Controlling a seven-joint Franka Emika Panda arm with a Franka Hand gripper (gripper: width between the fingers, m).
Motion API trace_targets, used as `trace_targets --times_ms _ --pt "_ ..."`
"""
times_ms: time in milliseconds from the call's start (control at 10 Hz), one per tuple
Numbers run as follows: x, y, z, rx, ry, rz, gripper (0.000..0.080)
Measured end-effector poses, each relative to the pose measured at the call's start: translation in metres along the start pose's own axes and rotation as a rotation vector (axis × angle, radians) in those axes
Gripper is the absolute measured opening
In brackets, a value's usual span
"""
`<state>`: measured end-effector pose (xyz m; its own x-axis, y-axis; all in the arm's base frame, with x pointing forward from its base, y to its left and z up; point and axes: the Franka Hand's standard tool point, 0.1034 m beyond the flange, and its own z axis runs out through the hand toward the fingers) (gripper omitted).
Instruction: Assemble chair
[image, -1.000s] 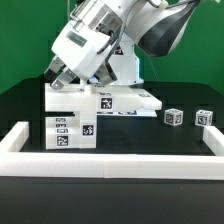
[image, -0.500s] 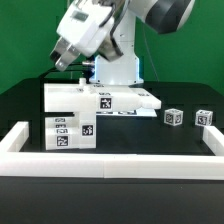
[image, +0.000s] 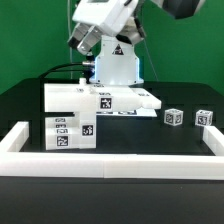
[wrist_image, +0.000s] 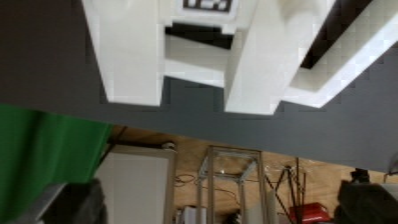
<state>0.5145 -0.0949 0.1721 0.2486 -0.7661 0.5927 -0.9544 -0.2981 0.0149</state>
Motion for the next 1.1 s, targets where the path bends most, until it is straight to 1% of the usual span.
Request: trace_targets --times_ms 200,300,400,500,600,800,1100 --pt "0.003 0.003 0.003 -0.007 0.007 0.002 0.0649" --pt "0.002 0.003 0.002 -0.004 0.021 -0.057 0.0649" --pt "-0.007 0.005 -0.002 0.005 0.044 -0.176 0.0649" --pt "-0.016 0.002 -0.011 0.029 0.046 -0.268 0.0649" --pt "-0.02 -0.002 -0.016 0.047 0.041 -0.343 0.0649" --pt "-0.031 -0.01 -0.025 0.092 0.013 -0.476 0.0649" --pt "-0.028 -0.008 -0.023 0.085 0.02 -0.461 0.0649"
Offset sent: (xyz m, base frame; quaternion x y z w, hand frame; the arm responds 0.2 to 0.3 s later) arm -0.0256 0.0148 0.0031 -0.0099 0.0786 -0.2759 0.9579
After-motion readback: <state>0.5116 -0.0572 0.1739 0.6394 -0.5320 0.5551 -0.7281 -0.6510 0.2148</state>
